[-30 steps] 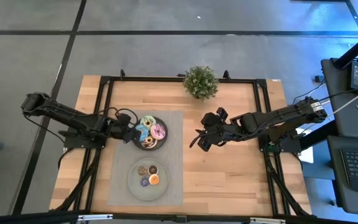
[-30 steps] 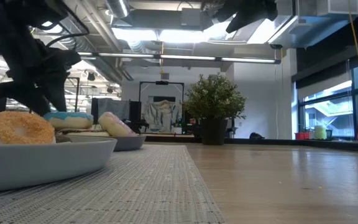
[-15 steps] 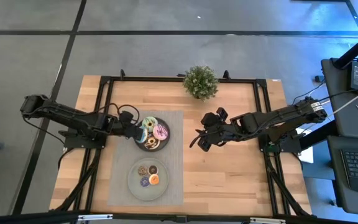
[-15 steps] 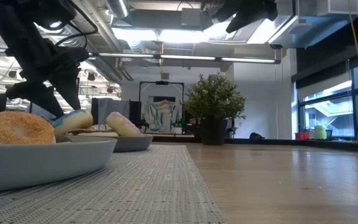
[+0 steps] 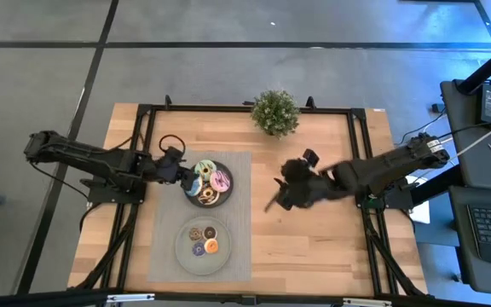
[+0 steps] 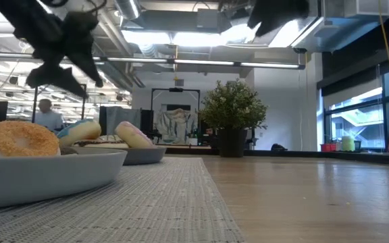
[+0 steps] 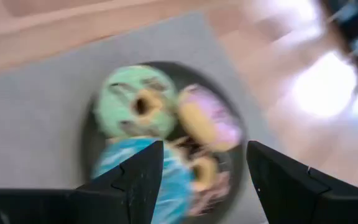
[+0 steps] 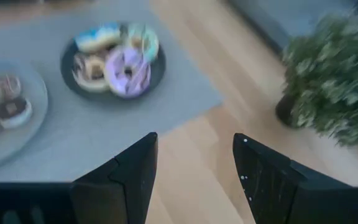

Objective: Pick & Place donuts
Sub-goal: Return to Home Position

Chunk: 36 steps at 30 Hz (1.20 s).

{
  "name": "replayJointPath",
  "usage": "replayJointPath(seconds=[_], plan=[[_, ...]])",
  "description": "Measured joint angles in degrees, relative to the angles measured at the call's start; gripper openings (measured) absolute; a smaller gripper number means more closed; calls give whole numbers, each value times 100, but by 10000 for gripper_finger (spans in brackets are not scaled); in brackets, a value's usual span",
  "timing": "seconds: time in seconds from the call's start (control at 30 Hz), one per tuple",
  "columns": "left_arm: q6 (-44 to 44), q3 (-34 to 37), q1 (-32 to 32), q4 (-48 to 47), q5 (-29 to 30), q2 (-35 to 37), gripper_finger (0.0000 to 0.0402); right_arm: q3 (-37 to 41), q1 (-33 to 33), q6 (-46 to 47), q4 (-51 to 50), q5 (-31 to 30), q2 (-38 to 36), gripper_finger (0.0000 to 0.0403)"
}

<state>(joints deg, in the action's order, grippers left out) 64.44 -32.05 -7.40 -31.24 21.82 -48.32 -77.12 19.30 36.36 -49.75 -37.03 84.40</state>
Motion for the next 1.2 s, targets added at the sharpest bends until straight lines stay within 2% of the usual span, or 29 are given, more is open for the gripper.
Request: replayJointPath(seconds=[0.07,0.1,0.17,0.27,0.37,0.47,0.6,0.67,0.77,0.87,0.93,1.03,1.2], plan=[[126,0,-29,349,-55,11,225,86,299,228,54,-648,-19,211],[-103,2,-77,540,-63,9,225,168,443,377,41,-936,-22,211],[-764,2,-213,1076,-98,9,225,371,652,611,24,-1122,-65,211],[-1348,2,-322,1779,-60,151,226,725,732,840,31,-781,-299,211],[-1870,-1,-323,2059,333,486,226,1171,582,636,403,-313,-615,211],[-2232,2,-321,2054,616,882,226,1779,377,23,1499,249,-1054,211],[-2904,12,-361,2099,330,1355,226,2783,108,-739,3180,1045,-1667,211],[-3146,168,-390,2471,279,1574,226,3250,16,-1083,3972,1285,-2022,211],[-3527,704,-422,3522,170,1932,226,3844,-74,-1512,4696,1393,-2577,211],[-3786,1316,-422,4277,-13,2271,224,4228,-113,-1824,4764,1184,-3138,211],[-3947,1551,-420,4356,-63,2541,224,4372,-121,-1846,4651,964,-3476,211],[-3934,1670,-420,4330,165,2901,225,4654,-121,-1626,4608,879,-3973,211],[-4108,1672,-420,4285,29,3419,224,5337,-212,-1498,4533,1521,-5075,211]])
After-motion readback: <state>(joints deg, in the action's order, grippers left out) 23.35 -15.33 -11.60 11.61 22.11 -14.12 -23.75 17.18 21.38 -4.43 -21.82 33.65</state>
